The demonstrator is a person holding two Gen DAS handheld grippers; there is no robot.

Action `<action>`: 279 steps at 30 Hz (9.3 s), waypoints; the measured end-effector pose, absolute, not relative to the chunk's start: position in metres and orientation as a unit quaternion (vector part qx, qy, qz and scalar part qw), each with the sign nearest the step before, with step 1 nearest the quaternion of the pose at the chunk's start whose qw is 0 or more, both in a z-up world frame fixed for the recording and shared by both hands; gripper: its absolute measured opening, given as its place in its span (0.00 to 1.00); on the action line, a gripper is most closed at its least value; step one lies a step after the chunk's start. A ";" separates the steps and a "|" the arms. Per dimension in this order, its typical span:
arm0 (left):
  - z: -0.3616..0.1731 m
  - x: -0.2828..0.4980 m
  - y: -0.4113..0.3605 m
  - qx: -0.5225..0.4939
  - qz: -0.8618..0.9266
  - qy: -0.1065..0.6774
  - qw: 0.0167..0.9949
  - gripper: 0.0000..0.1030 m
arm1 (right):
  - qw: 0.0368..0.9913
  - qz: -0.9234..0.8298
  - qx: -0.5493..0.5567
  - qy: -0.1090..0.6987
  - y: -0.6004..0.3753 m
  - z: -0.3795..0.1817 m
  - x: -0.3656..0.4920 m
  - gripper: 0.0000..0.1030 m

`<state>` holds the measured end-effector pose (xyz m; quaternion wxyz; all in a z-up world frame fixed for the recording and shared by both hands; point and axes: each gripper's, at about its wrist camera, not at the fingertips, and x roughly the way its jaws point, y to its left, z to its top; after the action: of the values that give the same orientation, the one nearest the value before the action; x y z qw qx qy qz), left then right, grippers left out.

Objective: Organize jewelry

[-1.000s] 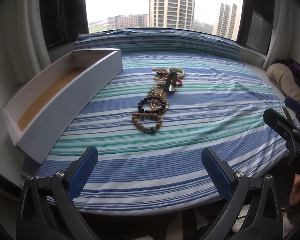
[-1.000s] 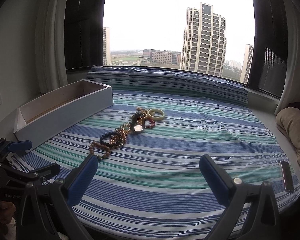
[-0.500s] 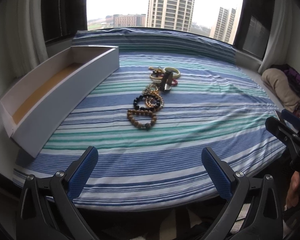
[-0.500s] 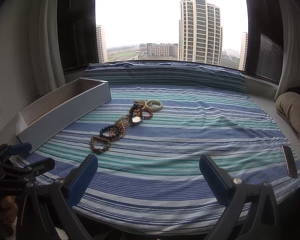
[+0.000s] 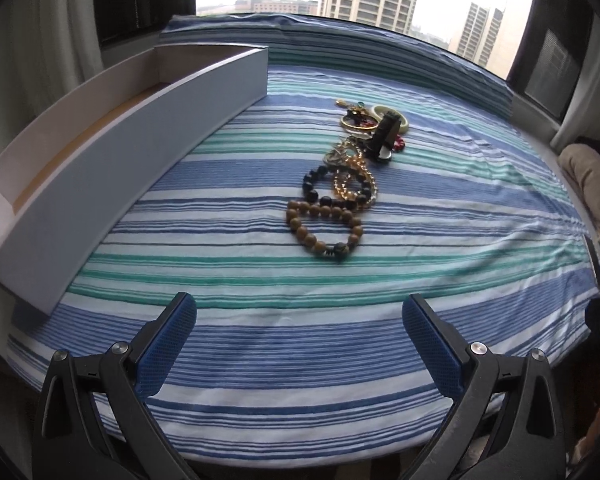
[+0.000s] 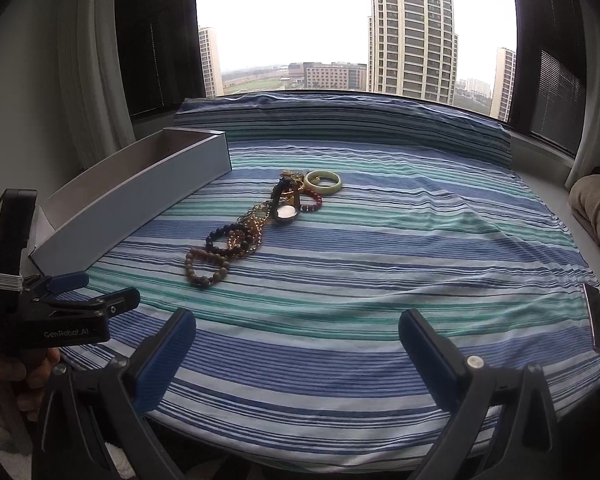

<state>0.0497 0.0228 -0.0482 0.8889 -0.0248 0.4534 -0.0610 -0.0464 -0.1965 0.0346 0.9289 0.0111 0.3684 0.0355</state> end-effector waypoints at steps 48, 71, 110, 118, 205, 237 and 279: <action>-0.077 0.101 0.044 -0.006 -0.230 0.517 0.825 0.11 | 0.834 0.175 0.143 0.503 -0.217 -0.015 0.103 0.43; -0.026 0.087 0.104 -0.143 -0.151 0.484 0.850 0.11 | 0.788 0.169 0.070 0.588 -0.104 -0.052 0.220 0.12; -0.014 0.135 0.305 -0.078 0.212 0.411 0.883 0.84 | 0.826 0.304 -0.016 0.474 0.100 0.033 0.284 0.50; -0.023 0.148 0.294 -0.017 0.245 0.422 0.873 0.83 | 0.834 0.299 0.023 0.464 0.035 0.027 0.235 0.50; 0.011 0.027 0.011 0.000 -0.097 0.407 0.908 1.00 | 0.907 0.039 -0.007 0.420 -0.207 0.026 -0.015 0.76; -0.053 0.121 -0.006 -0.003 -0.137 0.467 0.874 0.95 | 0.892 0.035 0.041 0.448 -0.227 -0.005 -0.019 0.76; -0.081 0.066 0.062 -0.060 -0.111 0.508 0.852 0.13 | 0.780 0.148 0.167 0.585 -0.130 -0.087 0.247 0.42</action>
<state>0.0658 0.0620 -0.0810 0.8520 -0.0597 0.5082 -0.1107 0.2467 -0.1298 -0.0875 0.7795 0.1673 0.5852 0.1481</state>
